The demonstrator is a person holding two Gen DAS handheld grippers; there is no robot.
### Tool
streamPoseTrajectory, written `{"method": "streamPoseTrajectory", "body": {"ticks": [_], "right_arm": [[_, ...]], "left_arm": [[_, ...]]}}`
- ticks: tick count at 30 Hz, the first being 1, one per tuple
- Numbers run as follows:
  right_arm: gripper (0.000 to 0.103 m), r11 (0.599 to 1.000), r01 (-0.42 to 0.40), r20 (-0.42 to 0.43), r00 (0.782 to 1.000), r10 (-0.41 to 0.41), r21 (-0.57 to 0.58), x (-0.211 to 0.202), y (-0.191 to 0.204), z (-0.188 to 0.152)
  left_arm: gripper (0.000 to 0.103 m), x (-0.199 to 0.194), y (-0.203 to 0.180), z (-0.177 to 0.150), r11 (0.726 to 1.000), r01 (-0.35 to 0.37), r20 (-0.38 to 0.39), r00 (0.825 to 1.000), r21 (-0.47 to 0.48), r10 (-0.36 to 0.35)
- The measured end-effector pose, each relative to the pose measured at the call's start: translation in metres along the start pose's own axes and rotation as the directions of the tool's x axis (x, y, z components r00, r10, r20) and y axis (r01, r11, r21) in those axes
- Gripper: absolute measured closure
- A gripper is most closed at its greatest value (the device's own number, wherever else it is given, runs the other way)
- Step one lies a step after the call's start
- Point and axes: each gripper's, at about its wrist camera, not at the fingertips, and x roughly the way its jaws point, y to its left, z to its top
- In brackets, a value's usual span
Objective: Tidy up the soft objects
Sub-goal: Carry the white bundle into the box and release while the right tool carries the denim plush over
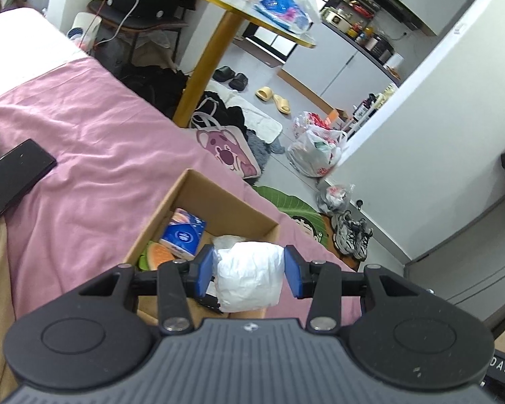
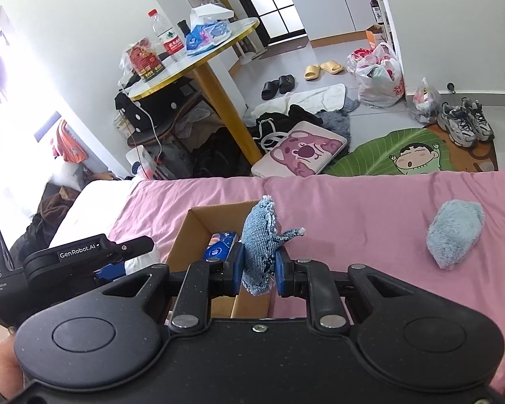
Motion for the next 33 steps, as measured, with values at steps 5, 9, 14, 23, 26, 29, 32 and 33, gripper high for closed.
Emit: {"method": "streamPoseTrajectory", "body": {"ticks": [5,9,14,23,26,29,32,33], "right_arm": [[0.084,1.0,0.007,-0.007,1.0,-0.007,-0.023,0.008,0.008,0.002],[0.084,0.999,0.014,-0.021,1.0,-0.015,-0.043,0.018,0.014,0.002],[0.084,0.999,0.011,-0.047,0.999,-0.013,-0.042,0.033,0.02,0.0],[0.083,0.997,-0.033,-0.096,0.995,0.027,-0.064,0.061,0.046,-0.006],[0.079,0.996,-0.058,-0.107,0.993,0.05,-0.072,0.062,0.053,-0.007],[0.07,0.994,-0.079,-0.097,0.993,0.072,-0.07,0.06,0.055,-0.006],[0.064,0.994,-0.089,-0.088,0.993,0.083,-0.07,0.056,0.056,-0.003],[0.064,0.994,-0.089,-0.084,0.993,0.083,-0.07,0.052,0.055,-0.003]], "left_arm": [[0.059,0.009,0.017,0.002,0.999,-0.009,0.004,1.0,-0.041,0.009],[0.059,0.018,0.026,0.0,0.998,-0.011,-0.002,1.0,-0.061,0.011],[0.059,0.026,0.036,-0.002,0.997,-0.04,-0.006,0.999,-0.073,0.04],[0.036,0.034,0.049,0.0,0.992,-0.083,-0.023,0.996,-0.096,0.081],[0.031,0.034,0.05,0.002,0.991,-0.085,-0.018,0.996,-0.1,0.083],[0.029,0.033,0.049,0.003,0.992,-0.082,-0.019,0.997,-0.097,0.081],[0.028,0.03,0.046,0.003,0.993,-0.079,-0.015,0.997,-0.083,0.078],[0.027,0.029,0.044,0.004,0.994,-0.078,-0.012,0.997,-0.074,0.077]]}}
